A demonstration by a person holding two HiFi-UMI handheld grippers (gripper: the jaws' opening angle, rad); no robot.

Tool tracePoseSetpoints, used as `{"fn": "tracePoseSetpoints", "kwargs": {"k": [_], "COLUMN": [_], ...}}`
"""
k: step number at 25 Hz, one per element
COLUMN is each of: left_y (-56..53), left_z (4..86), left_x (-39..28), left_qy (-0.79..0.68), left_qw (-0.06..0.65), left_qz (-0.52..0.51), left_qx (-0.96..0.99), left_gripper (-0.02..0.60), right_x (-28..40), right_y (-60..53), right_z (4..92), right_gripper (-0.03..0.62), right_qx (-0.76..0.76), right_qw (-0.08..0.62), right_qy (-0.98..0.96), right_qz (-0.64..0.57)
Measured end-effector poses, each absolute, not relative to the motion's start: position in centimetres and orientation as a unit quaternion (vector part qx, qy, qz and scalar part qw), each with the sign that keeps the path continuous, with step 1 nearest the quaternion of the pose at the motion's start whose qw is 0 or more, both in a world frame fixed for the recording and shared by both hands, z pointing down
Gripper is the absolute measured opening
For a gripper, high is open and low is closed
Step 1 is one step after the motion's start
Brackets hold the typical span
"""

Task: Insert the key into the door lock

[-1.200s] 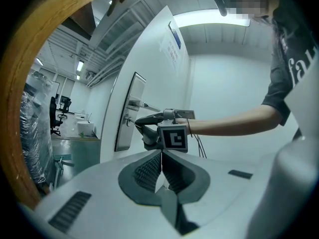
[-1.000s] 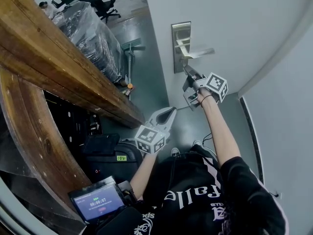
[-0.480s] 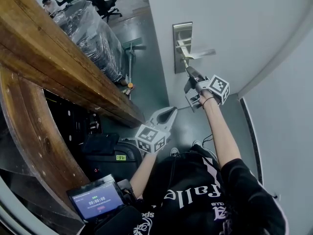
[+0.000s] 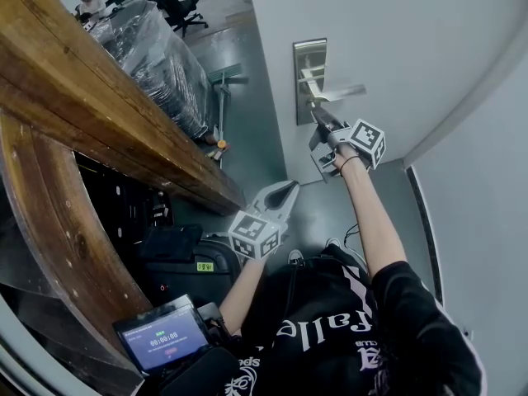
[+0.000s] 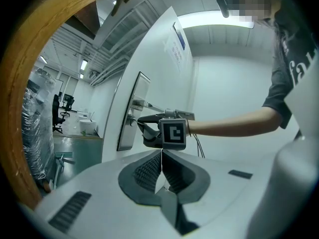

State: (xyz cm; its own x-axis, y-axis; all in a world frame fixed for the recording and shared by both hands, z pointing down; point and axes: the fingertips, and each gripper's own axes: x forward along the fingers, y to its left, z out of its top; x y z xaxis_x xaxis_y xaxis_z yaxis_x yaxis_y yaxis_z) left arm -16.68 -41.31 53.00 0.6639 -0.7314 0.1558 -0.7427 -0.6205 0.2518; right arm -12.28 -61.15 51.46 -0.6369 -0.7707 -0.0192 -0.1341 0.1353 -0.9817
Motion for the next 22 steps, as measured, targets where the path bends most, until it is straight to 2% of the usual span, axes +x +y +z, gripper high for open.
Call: {"fn": "tracePoseSetpoints", "kwargs": {"k": [11, 22], "left_y": [-41.2, -40.8], "left_z": [52.9, 52.7], "left_x": [-17.2, -17.8], "left_qy": [-0.416, -0.425], "left_qw": [0.154, 0.16], "left_qz": [0.01, 0.006], "left_qx": [0.896, 0.891], "left_gripper": [0.006, 0.006], "right_x": [-12.7, -11.9], "right_y": [-62.8, -58.4], "right_z": [51.5, 51.3], "right_gripper": [0.037, 0.038], "right_qx": [-0.344, -0.347], "right_qw": [0.289, 0.194], "right_qy": [0.702, 0.78], "right_qz": [-0.553, -0.483]}}
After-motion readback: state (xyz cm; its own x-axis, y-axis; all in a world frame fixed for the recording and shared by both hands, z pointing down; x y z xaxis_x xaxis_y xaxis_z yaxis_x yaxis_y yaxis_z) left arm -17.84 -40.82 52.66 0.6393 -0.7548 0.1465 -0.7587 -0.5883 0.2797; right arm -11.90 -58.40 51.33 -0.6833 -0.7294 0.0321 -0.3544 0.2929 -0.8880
